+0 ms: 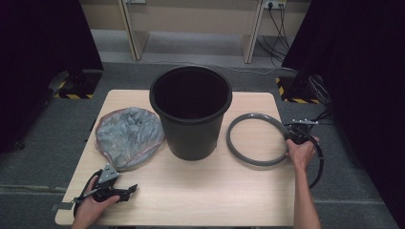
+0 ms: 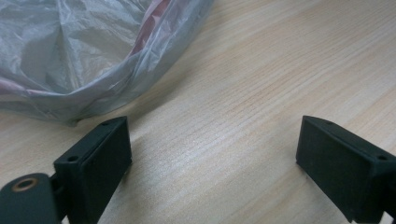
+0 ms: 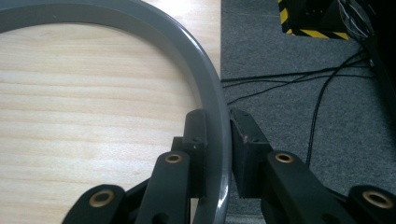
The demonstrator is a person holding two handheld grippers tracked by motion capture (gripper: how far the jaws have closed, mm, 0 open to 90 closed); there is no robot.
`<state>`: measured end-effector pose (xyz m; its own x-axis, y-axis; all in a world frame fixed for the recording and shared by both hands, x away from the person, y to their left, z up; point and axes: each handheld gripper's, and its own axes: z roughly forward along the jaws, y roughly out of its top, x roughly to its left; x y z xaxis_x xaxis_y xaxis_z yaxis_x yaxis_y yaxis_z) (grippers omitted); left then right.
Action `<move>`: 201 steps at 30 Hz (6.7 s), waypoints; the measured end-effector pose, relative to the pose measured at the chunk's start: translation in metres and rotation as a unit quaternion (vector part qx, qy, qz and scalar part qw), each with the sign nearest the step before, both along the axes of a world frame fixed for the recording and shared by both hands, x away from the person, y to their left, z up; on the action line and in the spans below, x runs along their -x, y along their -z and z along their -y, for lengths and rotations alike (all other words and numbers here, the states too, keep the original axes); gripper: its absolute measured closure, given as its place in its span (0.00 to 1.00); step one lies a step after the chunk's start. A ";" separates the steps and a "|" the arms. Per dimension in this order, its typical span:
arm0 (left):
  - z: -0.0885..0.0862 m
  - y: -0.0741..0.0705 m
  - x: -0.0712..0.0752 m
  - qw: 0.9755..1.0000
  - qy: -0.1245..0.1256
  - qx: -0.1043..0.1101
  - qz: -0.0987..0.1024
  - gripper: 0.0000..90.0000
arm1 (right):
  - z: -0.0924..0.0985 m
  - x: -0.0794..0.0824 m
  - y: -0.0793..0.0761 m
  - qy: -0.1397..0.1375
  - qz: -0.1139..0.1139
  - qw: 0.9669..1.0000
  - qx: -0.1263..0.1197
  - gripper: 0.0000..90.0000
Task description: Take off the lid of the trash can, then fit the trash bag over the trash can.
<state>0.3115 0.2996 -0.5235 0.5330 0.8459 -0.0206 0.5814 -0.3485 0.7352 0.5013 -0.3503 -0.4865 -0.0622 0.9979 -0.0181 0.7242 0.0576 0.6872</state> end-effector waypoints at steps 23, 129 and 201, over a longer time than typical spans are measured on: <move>0.000 0.000 0.000 1.000 0.000 0.000 0.000 0.11 | -0.045 0.017 -0.043 -0.062 0.094 0.992 -0.055 0.38; -0.030 -0.061 -0.118 0.991 -0.101 0.063 0.059 0.16 | -0.155 0.105 0.004 -0.245 0.025 0.969 -0.034 0.22; -0.039 -0.123 -0.122 0.982 -0.082 0.129 0.112 0.88 | -0.156 0.103 0.006 -0.248 0.030 0.968 -0.031 0.25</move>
<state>0.4335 0.3385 -0.4002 0.4060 0.9027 -0.1426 0.4277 -0.0497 0.9026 0.3985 -0.1940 -0.4927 -0.5349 0.8446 0.0224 0.5763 0.3453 0.7407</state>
